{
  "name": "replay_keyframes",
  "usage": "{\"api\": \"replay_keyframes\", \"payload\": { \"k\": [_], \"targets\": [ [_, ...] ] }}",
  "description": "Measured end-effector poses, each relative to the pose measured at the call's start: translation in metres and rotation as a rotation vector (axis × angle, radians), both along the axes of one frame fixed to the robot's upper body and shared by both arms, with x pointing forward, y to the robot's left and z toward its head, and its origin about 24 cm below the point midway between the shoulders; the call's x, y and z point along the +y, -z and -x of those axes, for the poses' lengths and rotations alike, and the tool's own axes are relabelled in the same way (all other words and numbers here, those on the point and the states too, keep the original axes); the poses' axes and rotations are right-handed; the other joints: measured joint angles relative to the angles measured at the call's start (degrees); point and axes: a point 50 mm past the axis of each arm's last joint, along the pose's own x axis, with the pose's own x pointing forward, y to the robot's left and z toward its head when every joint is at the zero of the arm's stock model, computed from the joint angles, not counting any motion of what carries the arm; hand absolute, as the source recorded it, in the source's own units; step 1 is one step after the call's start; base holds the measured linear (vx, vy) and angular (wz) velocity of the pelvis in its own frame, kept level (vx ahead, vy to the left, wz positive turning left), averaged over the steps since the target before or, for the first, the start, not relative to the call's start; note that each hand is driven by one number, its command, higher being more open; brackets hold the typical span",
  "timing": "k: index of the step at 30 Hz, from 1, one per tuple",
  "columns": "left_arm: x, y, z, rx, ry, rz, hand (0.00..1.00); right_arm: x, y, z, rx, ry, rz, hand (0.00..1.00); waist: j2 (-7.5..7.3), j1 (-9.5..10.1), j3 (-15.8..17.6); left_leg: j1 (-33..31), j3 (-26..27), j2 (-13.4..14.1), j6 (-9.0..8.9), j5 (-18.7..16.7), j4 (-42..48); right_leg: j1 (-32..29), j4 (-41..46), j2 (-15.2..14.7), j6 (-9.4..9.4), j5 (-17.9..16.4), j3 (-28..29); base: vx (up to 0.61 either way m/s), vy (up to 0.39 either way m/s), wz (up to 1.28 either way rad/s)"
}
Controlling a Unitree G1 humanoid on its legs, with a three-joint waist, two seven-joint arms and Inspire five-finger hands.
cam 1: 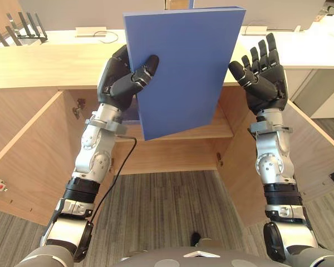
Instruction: Walk over to the cabinet, pick up the folder, carry it to the office cabinet, place the folder inside the office cabinet, then close the office cabinet door
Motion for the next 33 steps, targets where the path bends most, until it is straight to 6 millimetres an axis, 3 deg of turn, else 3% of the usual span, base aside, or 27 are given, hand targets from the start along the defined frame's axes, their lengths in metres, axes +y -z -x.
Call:
{"api": "replay_keyframes", "payload": {
  "k": [6,17,22,33],
  "targets": [
    [-0.017,-0.011,-0.008,-0.038,0.075,-0.030,0.00,0.006,-0.008,-0.019,-0.005,-0.058,-0.037,1.00,-0.63,0.54,0.21,-0.28,-0.45,0.01,0.22,0.15,0.05,0.01,-0.07,-0.09,0.00,0.01,-0.39,0.00,0.000,0.03],
    [-0.018,-0.019,-0.017,-0.044,0.066,-0.033,0.00,0.008,-0.010,-0.041,0.040,-0.086,-0.041,1.00,-1.62,0.75,0.13,-0.47,-1.01,0.00,0.31,0.22,0.04,0.06,-0.13,-0.18,-0.01,0.01,-0.61,0.01,0.003,0.01],
    [-0.014,-0.024,-0.018,-0.058,0.060,-0.044,0.00,0.005,-0.016,-0.046,0.058,-0.119,0.049,1.00,-2.05,1.06,0.11,-0.43,-1.09,-0.07,0.36,0.25,0.04,0.15,-0.10,-0.27,-0.01,0.01,-0.61,0.00,0.000,0.00],
    [-0.007,-0.063,-0.028,-0.169,0.130,-0.096,0.00,0.035,-0.048,-0.055,-0.018,-0.271,0.242,1.00,-2.43,1.01,-0.04,-0.07,-0.46,0.11,0.40,0.29,-0.18,0.15,-0.22,-0.02,-0.01,0.02,-0.30,0.00,0.000,-0.01]
  ]
}}
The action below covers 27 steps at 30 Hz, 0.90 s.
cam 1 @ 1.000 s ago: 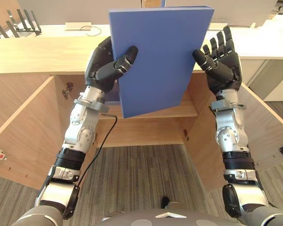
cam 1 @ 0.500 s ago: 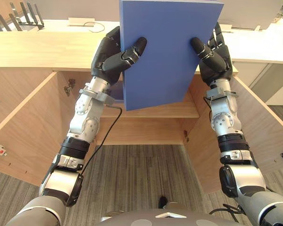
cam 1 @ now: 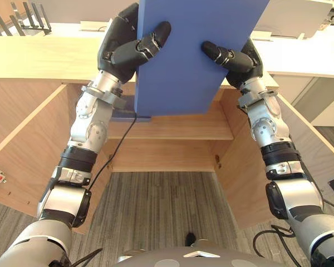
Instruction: Walk over to the cabinet, pick up the folder, carry it to the office cabinet, place the folder inside the office cabinet, then close the office cabinet door
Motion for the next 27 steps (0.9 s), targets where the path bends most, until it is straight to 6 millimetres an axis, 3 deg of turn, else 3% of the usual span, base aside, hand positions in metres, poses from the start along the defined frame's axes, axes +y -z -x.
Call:
{"api": "replay_keyframes", "payload": {
  "k": [6,7,12,18,23,27],
  "targets": [
    [0.002,-0.005,0.000,-0.019,0.010,0.039,0.00,0.004,-0.016,-0.002,-0.042,-0.012,0.014,1.00,-0.19,0.01,-0.02,-0.23,0.35,0.01,0.00,0.00,-0.24,0.27,-1.73,0.19,0.11,0.96,0.23,0.00,0.006,-0.03],
    [0.004,-0.006,0.000,-0.027,0.009,0.050,0.00,0.006,-0.021,-0.002,-0.054,-0.016,0.017,0.00,-0.24,-0.13,0.01,-0.34,0.44,0.01,0.00,0.00,-0.24,0.29,-2.09,0.23,0.11,1.17,0.30,0.00,0.000,0.00],
    [0.011,-0.010,0.001,-0.041,0.013,0.113,0.00,0.013,-0.040,-0.002,-0.117,-0.035,0.017,0.00,-0.33,-0.25,0.02,-0.67,0.56,0.10,-0.01,-0.01,-0.19,0.34,-3.07,0.45,0.06,1.72,0.40,0.00,0.004,-0.01],
    [0.017,-0.003,-0.004,-0.009,0.004,0.224,0.00,0.021,-0.047,0.002,-0.194,-0.052,-0.017,0.00,-0.53,-0.11,0.13,-0.77,0.55,0.16,-0.13,-0.09,0.14,0.42,-3.24,0.48,0.05,1.80,0.40,0.00,0.000,0.00],
    [0.017,-0.002,-0.002,-0.029,-0.004,0.243,0.00,0.026,-0.045,0.002,-0.190,-0.055,-0.079,0.00,-0.50,-0.30,0.17,-0.77,0.55,0.29,-0.31,-0.21,0.33,0.92,-4.12,0.62,0.07,2.24,0.37,0.00,0.000,0.00],
    [0.017,0.010,0.000,0.001,0.002,0.270,0.00,0.030,-0.025,0.002,-0.142,-0.034,-0.147,0.00,-0.27,-0.44,0.32,-0.71,0.55,0.37,-0.49,-0.33,0.59,1.45,-4.89,0.71,0.11,2.59,0.36,0.00,0.000,0.00]
  ]
}}
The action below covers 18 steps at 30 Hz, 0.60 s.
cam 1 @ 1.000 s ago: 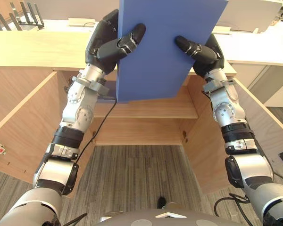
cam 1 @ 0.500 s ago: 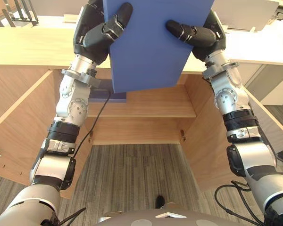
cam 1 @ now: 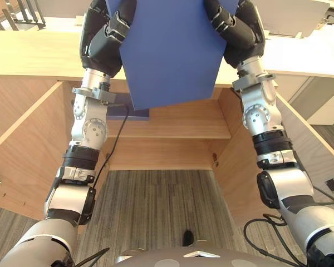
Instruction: Walk over to the cabinet, pick up the folder, carry it to the office cabinet, place the folder inside the office cabinet, then close the office cabinet door
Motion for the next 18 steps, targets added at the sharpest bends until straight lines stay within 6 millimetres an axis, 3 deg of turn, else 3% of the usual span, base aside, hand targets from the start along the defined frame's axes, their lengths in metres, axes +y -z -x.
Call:
{"api": "replay_keyframes", "payload": {
  "k": [5,10,11,18],
  "targets": [
    [0.001,0.030,0.004,0.087,-0.001,0.022,0.00,0.003,0.035,0.004,0.102,-0.002,-0.014,0.00,1.03,-0.32,0.72,0.02,0.00,0.07,-0.03,-0.52,0.79,0.41,-0.11,0.01,0.04,0.02,0.00,0.00,0.000,0.00],
    [0.004,0.044,0.007,0.132,-0.009,0.024,0.00,0.006,0.051,0.006,0.155,-0.013,-0.014,0.00,1.52,-0.94,1.05,-0.01,0.04,0.28,-0.10,-0.58,0.80,0.47,-0.42,0.26,-0.04,0.10,0.01,0.00,0.000,0.00],
    [0.004,0.046,0.008,0.137,-0.009,0.025,1.00,0.006,0.054,0.006,0.162,-0.016,-0.015,0.00,1.54,-1.06,1.06,-0.01,0.08,0.38,-0.15,-0.61,0.80,0.55,-0.66,0.38,-0.11,0.16,0.02,0.00,-0.010,-0.04],
    [-0.003,0.047,0.012,0.128,0.014,0.070,1.00,0.003,0.080,0.012,0.261,-0.026,-0.097,0.00,1.62,-1.06,1.11,-0.01,0.13,0.63,-0.21,-0.71,0.80,0.58,-0.81,0.62,-0.15,0.19,0.04,0.00,-0.001,0.00]
  ]
}}
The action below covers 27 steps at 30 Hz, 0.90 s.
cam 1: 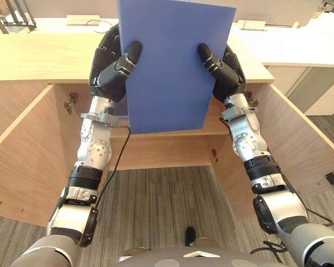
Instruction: Walk over to the cabinet, pick up the folder, carry it to the office cabinet, place the folder inside the office cabinet, then close the office cabinet door
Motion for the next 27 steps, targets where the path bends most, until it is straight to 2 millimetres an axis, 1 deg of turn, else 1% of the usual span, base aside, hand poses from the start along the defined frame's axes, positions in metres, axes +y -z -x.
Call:
{"api": "replay_keyframes", "payload": {
  "k": [3,5,6,9,10,11,12,13,15,16,18,19,20,22,24,25,27],
  "targets": [
    [0.000,0.000,0.000,0.009,-0.013,0.011,1.00,0.003,0.009,0.002,0.035,0.000,-0.034,0.00,0.04,-0.11,0.03,0.00,0.03,0.00,0.00,-0.03,0.11,0.01,0.05,0.00,0.00,0.00,0.05,0.00,0.000,0.00],
    [0.002,0.003,0.000,0.031,-0.030,0.021,1.00,0.005,0.011,0.003,0.047,-0.003,-0.035,0.00,0.33,-0.12,0.24,-0.11,0.04,0.04,-0.02,-0.24,0.58,0.06,0.15,-0.02,0.00,0.00,0.08,-0.02,-0.006,0.00],
    [0.004,0.008,0.001,0.052,-0.046,0.027,1.00,0.007,0.013,0.003,0.051,-0.008,-0.026,0.00,0.62,-0.12,0.46,-0.19,0.05,0.13,-0.12,-0.61,1.15,0.25,0.16,-0.01,0.00,0.00,0.09,-0.03,-0.009,0.00],
    [0.011,0.025,0.005,0.126,-0.096,0.033,1.00,0.012,0.023,0.006,0.083,-0.028,-0.004,0.00,0.88,-0.11,0.63,-0.53,0.01,0.26,-0.16,-0.91,1.90,0.27,0.20,0.00,-0.01,0.00,0.06,-0.01,-0.003,0.00],
    [0.017,0.038,0.009,0.178,-0.126,0.046,1.00,0.016,0.032,0.009,0.110,-0.045,0.014,0.00,0.90,-0.10,0.66,-0.63,0.00,0.27,-0.16,-0.91,1.94,0.20,0.23,0.00,-0.01,0.00,0.05,0.00,0.000,0.00],
    [0.019,0.043,0.011,0.201,-0.140,0.052,1.00,0.017,0.036,0.011,0.123,-0.053,0.021,0.00,0.90,-0.08,0.67,-0.67,-0.01,0.26,-0.16,-0.91,1.96,0.19,0.23,0.00,-0.01,0.00,0.05,0.00,0.000,0.00],
    [0.024,0.053,0.014,0.246,-0.172,0.071,1.00,0.020,0.043,0.015,0.149,-0.070,0.030,0.00,0.90,0.02,0.69,-0.76,-0.11,0.26,-0.16,-0.91,1.99,0.17,0.22,-0.02,-0.01,0.00,-0.05,0.00,0.000,0.00],
    [0.027,0.058,0.015,0.268,-0.186,0.082,1.00,0.021,0.047,0.017,0.161,-0.079,0.035,0.00,0.90,0.04,0.71,-0.77,-0.12,0.25,-0.16,-0.91,1.99,0.17,0.22,-0.03,-0.01,0.00,-0.05,0.00,0.000,0.00],
    [0.037,0.077,0.021,0.362,-0.263,0.091,1.00,0.031,0.060,0.024,0.204,-0.115,0.033,0.00,0.89,0.04,0.73,-0.88,-0.12,0.25,-0.16,-0.91,1.99,0.08,0.22,-0.03,-0.01,-0.01,-0.05,0.00,0.000,0.00],
    [0.040,0.082,0.023,0.382,-0.280,0.092,1.00,0.034,0.063,0.026,0.214,-0.124,0.029,0.00,0.89,0.00,0.73,-0.93,-0.12,0.24,-0.16,-0.91,1.99,0.03,0.22,-0.03,-0.01,-0.01,-0.05,0.00,0.000,0.00],
    [0.049,0.095,0.030,0.439,-0.332,0.076,1.00,0.040,0.077,0.036,0.257,-0.149,0.011,0.00,0.90,0.22,0.76,-1.02,-0.22,0.25,-0.16,-0.91,1.99,0.01,0.21,-0.03,-0.03,-0.02,-0.10,0.00,0.000,0.00],
    [0.054,0.105,0.037,0.476,-0.364,0.055,1.00,0.044,0.084,0.041,0.286,-0.162,0.000,0.00,0.90,0.28,0.76,-1.04,-0.29,0.24,-0.15,-0.92,1.99,0.02,0.21,-0.04,-0.04,-0.03,-0.13,0.00,0.000,0.00],
    [0.056,0.110,0.041,0.496,-0.380,0.049,1.00,0.044,0.088,0.043,0.299,-0.162,-0.001,0.00,0.90,0.28,0.76,-1.06,-0.31,0.22,-0.13,-0.94,1.99,0.01,0.21,-0.05,-0.04,-0.03,-0.13,0.00,0.000,0.00],
    [0.062,0.130,0.058,0.564,-0.442,0.066,1.00,0.044,0.103,0.051,0.346,-0.158,0.019,0.00,0.92,0.52,0.77,-1.14,-0.47,0.13,0.02,-1.05,2.03,0.03,0.20,-0.12,-0.04,-0.04,-0.14,-0.01,0.004,0.02],
    [0.067,0.158,0.084,0.670,-0.522,0.119,1.00,0.038,0.123,0.064,0.413,-0.146,0.060,0.00,0.95,1.07,0.79,-1.32,-0.74,0.09,0.31,-1.32,2.29,0.06,0.15,-0.18,-0.03,-0.07,-0.19,-0.01,0.009,0.05],
    [0.070,0.166,0.092,0.701,-0.548,0.140,1.00,0.036,0.129,0.068,0.434,-0.145,0.057,0.00,0.96,1.17,0.80,-1.45,-0.80,0.11,0.39,-1.48,2.53,0.06,0.14,-0.19,-0.03,-0.07,-0.22,-0.01,0.005,0.04],
    [0.085,0.196,0.126,0.839,-0.677,0.213,1.00,0.026,0.147,0.081,0.499,-0.130,0.039,0.00,1.02,1.46,0.85,-2.15,-1.31,0.15,0.45,-1.81,3.34,-0.04,0.12,-0.34,-0.03,-0.09,-0.66,-0.01,0.000,0.10]
  ]
}}
